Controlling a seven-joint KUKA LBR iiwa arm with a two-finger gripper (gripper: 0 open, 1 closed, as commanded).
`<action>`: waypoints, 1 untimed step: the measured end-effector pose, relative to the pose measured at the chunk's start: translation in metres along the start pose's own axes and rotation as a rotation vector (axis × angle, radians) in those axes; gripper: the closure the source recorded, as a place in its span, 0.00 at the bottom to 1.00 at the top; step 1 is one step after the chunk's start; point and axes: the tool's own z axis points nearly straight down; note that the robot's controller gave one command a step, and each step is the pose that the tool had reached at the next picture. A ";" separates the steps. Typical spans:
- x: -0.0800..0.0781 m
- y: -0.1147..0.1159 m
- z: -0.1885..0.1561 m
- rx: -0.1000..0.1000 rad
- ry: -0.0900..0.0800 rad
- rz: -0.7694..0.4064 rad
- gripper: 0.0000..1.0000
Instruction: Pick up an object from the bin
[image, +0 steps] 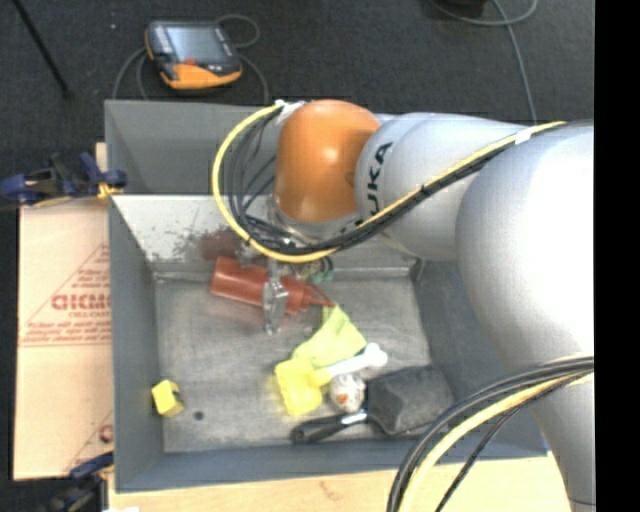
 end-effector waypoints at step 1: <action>0.007 0.000 0.005 0.003 0.027 0.042 1.00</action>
Offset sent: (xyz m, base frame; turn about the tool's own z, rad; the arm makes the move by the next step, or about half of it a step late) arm 0.0000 0.0000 0.0000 0.0000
